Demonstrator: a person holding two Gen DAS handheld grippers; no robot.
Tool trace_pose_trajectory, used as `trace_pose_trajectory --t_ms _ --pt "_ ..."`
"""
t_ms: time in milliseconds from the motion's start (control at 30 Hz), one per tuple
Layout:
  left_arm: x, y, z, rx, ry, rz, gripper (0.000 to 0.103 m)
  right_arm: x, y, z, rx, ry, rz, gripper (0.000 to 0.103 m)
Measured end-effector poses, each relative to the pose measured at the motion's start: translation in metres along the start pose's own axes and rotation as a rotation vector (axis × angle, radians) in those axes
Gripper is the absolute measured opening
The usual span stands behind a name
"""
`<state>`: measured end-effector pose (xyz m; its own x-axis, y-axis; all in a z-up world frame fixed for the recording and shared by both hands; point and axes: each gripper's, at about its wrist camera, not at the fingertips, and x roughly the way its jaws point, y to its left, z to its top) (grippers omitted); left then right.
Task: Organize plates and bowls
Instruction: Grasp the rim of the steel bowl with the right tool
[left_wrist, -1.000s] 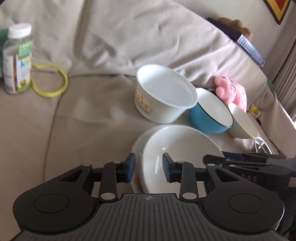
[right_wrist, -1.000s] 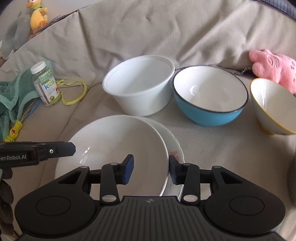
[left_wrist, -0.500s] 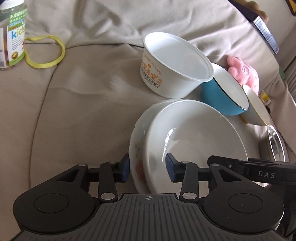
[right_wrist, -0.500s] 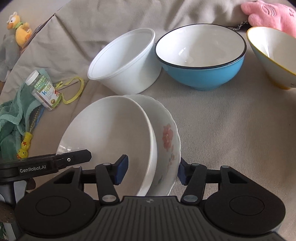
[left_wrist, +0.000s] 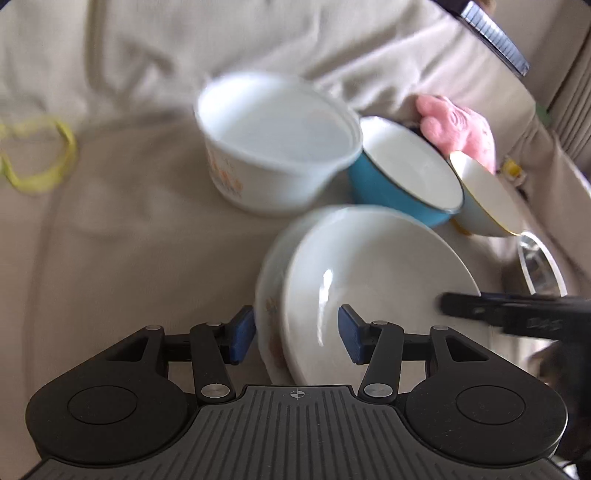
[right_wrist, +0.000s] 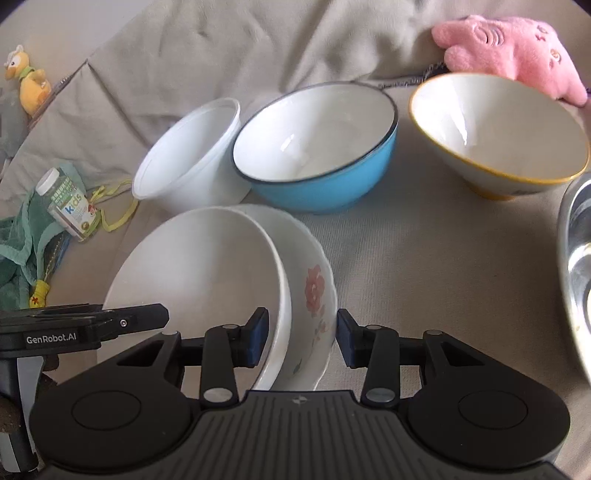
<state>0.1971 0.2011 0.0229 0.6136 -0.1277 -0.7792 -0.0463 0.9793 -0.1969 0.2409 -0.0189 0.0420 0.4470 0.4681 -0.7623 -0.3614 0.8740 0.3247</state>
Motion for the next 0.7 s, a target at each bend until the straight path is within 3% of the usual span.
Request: trace_pose_trajectory --t_ms 100,167,200,300,367,433,533,700 --pt "-0.034 -0.026 0.012 0.069 -0.136 0.172 0.053 -0.044 -0.019 0.010 -0.035 -0.115 0.033 0.041" --pt "-0.049 -0.050 0.023 0.088 -0.203 0.172 0.053 -0.073 -0.044 0.017 -0.045 -0.185 -0.004 0.042" --pt "-0.051 -0.068 0.029 0.100 -0.211 0.113 0.053 -0.083 -0.058 0.020 -0.041 -0.211 -0.037 0.042" --pt "-0.033 -0.123 0.044 0.089 -0.113 -0.139 0.053 -0.107 -0.113 0.023 -0.002 -0.284 -0.171 0.043" --pt "-0.010 -0.163 0.048 0.113 -0.027 -0.204 0.053 -0.115 -0.149 0.020 0.041 -0.306 -0.259 0.044" --pt "0.013 -0.201 0.046 0.148 0.021 -0.193 0.053 -0.117 -0.183 0.012 0.093 -0.306 -0.296 0.044" --pt "0.046 -0.241 0.043 0.165 0.061 -0.168 0.051 -0.113 -0.221 -0.003 0.160 -0.274 -0.274 0.044" --pt "0.096 -0.268 0.028 0.119 0.160 -0.141 0.051 -0.093 -0.249 -0.016 0.247 -0.217 -0.188 0.044"
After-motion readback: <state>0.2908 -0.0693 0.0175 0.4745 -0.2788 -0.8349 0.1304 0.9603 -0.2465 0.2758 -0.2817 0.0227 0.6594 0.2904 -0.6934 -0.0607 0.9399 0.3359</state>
